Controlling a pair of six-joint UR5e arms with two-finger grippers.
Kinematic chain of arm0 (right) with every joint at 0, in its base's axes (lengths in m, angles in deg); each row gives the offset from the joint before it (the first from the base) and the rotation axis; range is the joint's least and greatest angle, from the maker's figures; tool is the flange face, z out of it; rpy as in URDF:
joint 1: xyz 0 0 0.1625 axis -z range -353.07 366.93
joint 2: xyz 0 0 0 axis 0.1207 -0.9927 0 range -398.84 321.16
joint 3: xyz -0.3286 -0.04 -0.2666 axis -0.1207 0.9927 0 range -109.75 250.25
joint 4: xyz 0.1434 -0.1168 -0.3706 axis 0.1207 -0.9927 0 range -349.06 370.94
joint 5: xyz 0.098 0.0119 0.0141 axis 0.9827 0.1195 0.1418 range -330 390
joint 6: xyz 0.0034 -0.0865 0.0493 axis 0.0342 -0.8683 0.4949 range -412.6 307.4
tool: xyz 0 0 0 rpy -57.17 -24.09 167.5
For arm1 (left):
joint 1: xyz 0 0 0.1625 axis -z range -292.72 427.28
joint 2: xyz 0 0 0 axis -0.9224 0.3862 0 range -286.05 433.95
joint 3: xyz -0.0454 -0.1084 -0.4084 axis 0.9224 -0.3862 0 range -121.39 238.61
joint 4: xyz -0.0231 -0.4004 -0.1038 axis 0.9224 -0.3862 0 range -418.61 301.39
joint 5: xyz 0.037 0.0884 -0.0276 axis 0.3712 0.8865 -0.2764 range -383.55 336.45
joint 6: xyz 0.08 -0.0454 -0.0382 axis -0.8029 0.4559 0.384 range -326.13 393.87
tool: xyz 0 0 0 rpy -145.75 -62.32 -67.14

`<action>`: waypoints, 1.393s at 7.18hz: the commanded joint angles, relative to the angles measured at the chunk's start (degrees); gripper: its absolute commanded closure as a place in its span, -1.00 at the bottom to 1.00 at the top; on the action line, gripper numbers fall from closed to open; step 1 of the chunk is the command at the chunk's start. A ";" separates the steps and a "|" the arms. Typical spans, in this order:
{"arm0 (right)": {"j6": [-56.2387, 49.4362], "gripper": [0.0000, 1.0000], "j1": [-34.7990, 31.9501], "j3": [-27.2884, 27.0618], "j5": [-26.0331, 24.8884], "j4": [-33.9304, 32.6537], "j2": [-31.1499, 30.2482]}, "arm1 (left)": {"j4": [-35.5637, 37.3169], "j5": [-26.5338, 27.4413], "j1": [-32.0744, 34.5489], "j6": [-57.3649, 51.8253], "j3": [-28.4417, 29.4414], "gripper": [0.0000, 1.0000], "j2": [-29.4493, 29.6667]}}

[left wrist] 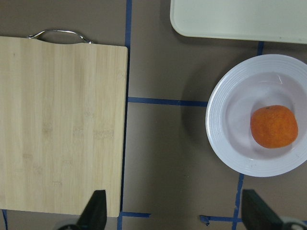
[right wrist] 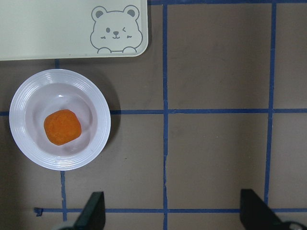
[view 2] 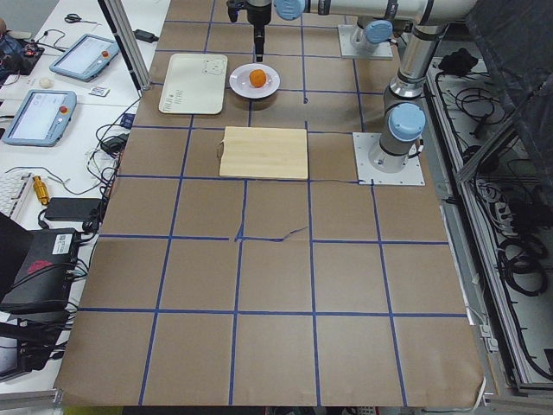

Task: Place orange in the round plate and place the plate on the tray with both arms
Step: 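Raise the left gripper back toward its start while the right gripper descends, then move the right gripper to the white plate rim and grip it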

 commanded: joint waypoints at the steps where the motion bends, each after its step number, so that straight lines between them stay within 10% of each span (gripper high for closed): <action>1: -0.20 -1.00 0.11 -0.13 3.87 -0.06 1.27 | 0.21 0.00 -0.70 -3.24 -2.96 -1.00 -3.26; 4: -0.11 -1.00 0.19 -3.80 16.57 -0.57 6.55 | 1.71 -0.09 -1.05 -3.44 -3.07 -1.00 -3.44; 8: -0.02 -0.99 0.46 -6.36 15.57 -11.64 15.86 | 1.62 0.00 -1.75 -3.53 -3.16 -1.00 -3.44; 10: -0.90 -0.94 4.82 -15.10 27.03 -20.05 16.58 | 1.62 0.00 -1.84 -3.53 -3.07 -1.00 -3.44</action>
